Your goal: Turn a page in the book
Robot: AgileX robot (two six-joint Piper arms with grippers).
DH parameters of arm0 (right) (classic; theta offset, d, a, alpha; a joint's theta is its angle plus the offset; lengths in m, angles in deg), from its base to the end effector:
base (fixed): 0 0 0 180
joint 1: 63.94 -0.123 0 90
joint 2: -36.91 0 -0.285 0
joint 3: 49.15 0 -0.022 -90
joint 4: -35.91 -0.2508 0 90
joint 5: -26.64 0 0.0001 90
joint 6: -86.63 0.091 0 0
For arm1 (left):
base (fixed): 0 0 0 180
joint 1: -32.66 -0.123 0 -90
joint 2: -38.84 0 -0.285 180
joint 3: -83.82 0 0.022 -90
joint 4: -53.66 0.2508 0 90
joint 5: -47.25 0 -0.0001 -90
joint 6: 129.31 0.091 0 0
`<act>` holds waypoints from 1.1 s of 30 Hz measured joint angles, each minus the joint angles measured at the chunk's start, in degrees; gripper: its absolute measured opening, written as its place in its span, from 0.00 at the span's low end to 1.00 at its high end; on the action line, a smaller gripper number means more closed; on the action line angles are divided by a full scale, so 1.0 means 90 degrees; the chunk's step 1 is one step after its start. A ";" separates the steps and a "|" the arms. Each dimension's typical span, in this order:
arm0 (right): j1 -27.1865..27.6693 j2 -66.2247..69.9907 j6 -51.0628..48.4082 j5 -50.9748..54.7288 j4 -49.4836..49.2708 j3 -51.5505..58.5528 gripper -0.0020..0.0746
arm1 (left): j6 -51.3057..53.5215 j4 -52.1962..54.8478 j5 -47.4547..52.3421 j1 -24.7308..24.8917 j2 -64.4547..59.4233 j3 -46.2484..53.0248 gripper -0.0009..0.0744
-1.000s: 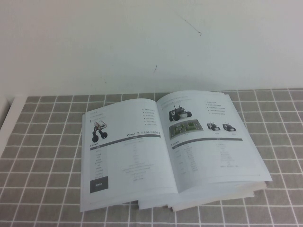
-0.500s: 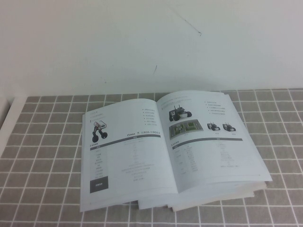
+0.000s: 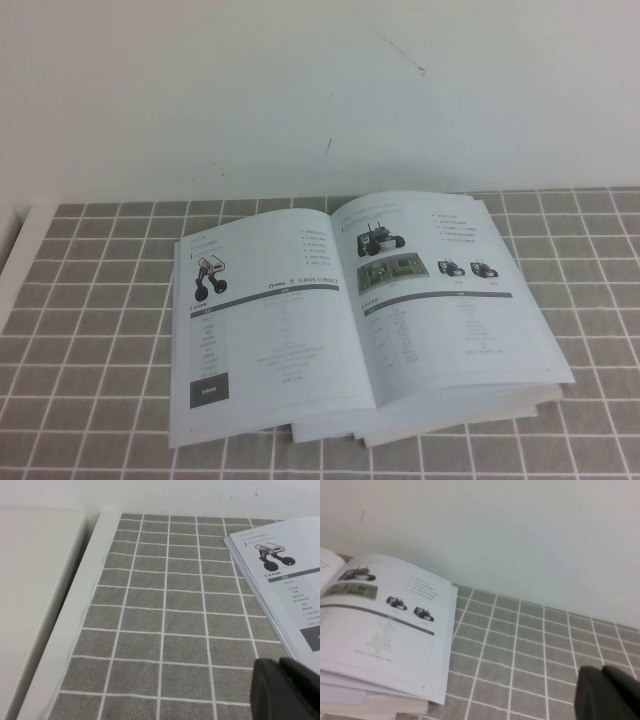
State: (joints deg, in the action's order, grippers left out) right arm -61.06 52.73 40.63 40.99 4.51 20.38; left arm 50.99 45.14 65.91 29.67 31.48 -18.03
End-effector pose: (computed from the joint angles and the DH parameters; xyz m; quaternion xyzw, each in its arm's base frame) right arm 0.0639 0.0086 0.2308 -0.1243 0.7421 -0.0563 0.6563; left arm 0.0540 -0.0015 0.1790 -0.0594 0.7856 -0.0444 0.6143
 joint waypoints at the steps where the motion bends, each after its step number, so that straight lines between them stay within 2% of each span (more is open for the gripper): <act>1: 0.0082 -0.0219 0.0133 -0.0010 0.0013 0.0195 0.02 | 0.0000 0.0000 0.0000 0.0000 0.0000 0.0000 0.01; 7: 0.0476 -0.0858 0.1090 0.0046 0.0181 0.0525 0.02 | 0.0000 0.0000 0.0000 0.0000 0.0000 0.0000 0.01; 13: 0.0539 -0.0897 0.3105 0.0815 0.1714 0.0525 0.02 | 0.0000 0.0000 0.0000 0.0000 0.0000 0.0000 0.01; 15: 0.0501 -0.0913 0.3466 0.0886 0.2096 0.0525 0.02 | 0.0000 0.0000 0.0000 0.0000 0.0000 0.0000 0.01; 22: 0.0446 -0.0963 0.3751 0.1186 0.3268 0.0525 0.02 | 0.0000 0.0000 0.0000 0.0000 0.0000 0.0000 0.01; 33: 0.0446 -0.0963 0.3933 0.0802 0.2656 0.0943 0.02 | 0.0000 0.0000 0.0024 0.0000 0.0000 0.0000 0.01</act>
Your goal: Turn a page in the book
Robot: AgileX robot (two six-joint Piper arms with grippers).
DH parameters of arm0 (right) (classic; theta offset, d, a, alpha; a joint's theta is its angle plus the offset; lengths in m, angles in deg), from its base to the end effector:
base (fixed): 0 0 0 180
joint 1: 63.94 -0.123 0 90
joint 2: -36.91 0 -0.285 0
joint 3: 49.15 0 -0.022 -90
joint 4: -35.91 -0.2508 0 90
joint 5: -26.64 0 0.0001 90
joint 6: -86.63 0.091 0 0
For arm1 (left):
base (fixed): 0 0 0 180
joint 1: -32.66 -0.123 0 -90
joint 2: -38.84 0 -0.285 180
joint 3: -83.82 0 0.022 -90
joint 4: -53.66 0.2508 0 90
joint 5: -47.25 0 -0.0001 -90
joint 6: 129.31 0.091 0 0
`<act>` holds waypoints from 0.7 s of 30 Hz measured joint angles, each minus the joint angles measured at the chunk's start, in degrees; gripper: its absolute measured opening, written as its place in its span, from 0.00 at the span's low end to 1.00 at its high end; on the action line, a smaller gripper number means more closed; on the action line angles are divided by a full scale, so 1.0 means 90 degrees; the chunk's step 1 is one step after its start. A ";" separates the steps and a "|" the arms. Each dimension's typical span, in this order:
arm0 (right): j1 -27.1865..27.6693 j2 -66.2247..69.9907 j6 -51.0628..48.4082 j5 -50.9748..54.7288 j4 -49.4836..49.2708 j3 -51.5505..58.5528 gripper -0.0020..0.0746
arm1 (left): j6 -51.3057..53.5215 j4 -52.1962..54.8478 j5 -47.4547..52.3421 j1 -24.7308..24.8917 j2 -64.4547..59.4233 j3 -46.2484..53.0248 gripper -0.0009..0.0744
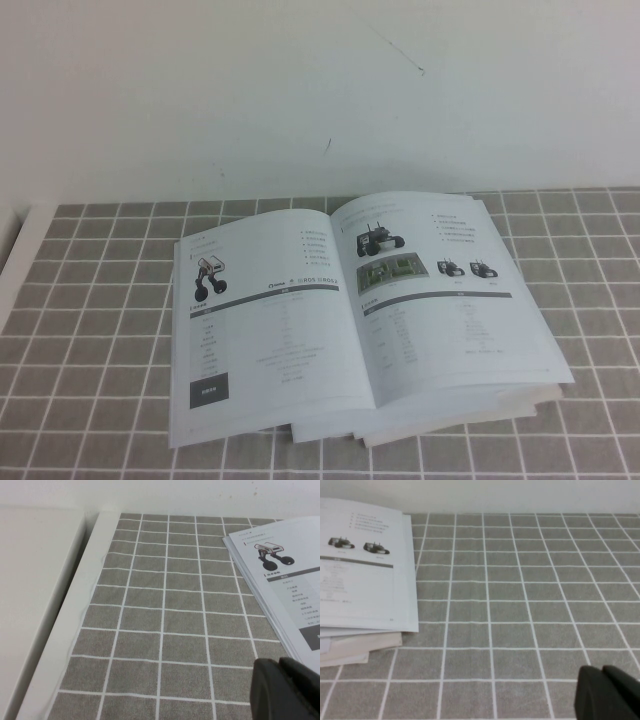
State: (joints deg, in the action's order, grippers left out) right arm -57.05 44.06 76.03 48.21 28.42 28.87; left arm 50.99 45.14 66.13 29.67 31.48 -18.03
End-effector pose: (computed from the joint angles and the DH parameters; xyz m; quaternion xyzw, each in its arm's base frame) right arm 0.0525 -0.0019 0.1755 0.0085 0.8015 -0.0357 0.5969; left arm 0.0539 -0.0016 0.1787 -0.0593 0.7867 -0.0445 0.6128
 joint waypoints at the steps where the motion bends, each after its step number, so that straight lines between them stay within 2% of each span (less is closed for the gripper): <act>1: 0.0000 0.0000 -0.0028 -0.0009 -0.0007 0.0010 0.02 | 0.0000 0.0000 0.0000 0.0000 0.0000 0.0000 0.01; 21: 0.0000 0.0000 -0.0073 -0.0038 -0.0102 0.0010 0.02 | 0.0000 0.0000 0.0000 0.0000 0.0000 0.0000 0.01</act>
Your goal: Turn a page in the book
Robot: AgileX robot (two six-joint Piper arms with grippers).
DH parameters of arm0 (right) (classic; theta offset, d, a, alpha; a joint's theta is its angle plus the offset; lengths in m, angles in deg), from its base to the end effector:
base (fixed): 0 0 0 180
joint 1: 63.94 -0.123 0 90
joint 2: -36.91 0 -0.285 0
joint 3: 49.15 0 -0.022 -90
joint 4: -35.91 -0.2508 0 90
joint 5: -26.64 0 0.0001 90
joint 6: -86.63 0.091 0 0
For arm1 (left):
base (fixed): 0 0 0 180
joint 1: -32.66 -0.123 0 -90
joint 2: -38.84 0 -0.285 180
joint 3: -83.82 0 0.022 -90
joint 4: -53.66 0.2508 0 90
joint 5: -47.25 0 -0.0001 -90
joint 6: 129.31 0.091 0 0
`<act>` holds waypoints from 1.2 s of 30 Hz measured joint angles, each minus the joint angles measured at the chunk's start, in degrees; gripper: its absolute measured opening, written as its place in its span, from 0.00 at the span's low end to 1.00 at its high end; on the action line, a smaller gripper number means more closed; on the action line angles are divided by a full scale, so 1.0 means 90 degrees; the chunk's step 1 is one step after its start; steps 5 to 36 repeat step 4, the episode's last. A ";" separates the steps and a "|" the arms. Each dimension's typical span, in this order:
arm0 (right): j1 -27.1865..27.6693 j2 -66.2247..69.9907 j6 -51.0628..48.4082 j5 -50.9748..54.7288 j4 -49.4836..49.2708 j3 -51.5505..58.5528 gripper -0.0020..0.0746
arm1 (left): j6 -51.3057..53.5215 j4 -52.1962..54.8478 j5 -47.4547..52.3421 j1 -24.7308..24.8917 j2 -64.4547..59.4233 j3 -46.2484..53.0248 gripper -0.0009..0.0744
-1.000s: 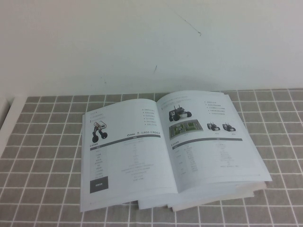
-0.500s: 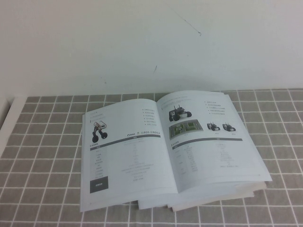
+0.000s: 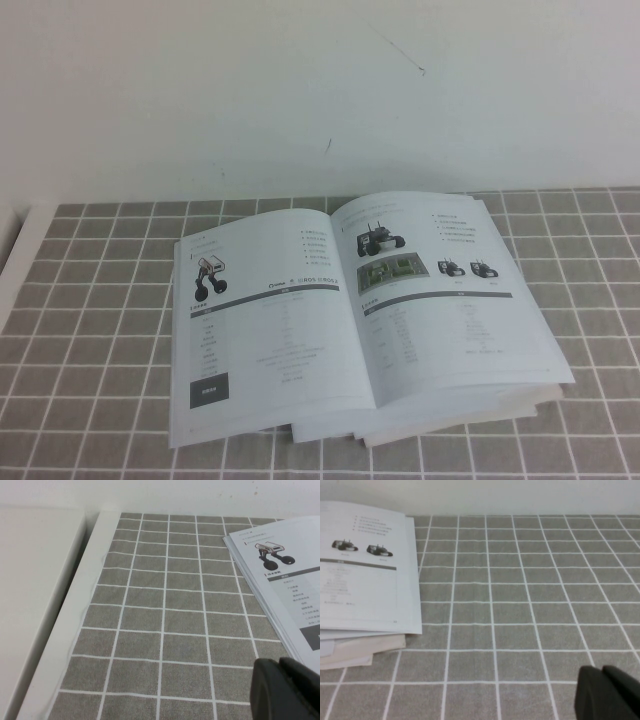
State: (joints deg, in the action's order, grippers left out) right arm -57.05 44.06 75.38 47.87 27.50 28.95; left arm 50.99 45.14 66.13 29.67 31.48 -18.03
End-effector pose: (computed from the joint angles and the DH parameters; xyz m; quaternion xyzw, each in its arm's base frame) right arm 0.0527 -0.0015 0.1756 0.0084 0.7999 -0.0327 0.5992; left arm 0.0539 -0.0016 0.1787 -0.0593 0.7867 -0.0445 0.6128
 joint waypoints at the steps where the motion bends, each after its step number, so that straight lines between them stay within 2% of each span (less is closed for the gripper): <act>1: 0.0000 0.0000 0.0000 0.0000 -0.0011 0.0000 0.02 | 0.0000 0.0000 0.0000 0.0000 0.0000 0.0000 0.01; 36: 0.0000 0.0000 0.0000 0.0000 -0.0038 0.0000 0.02 | 0.0000 0.0000 0.0000 0.0000 0.0000 0.0000 0.01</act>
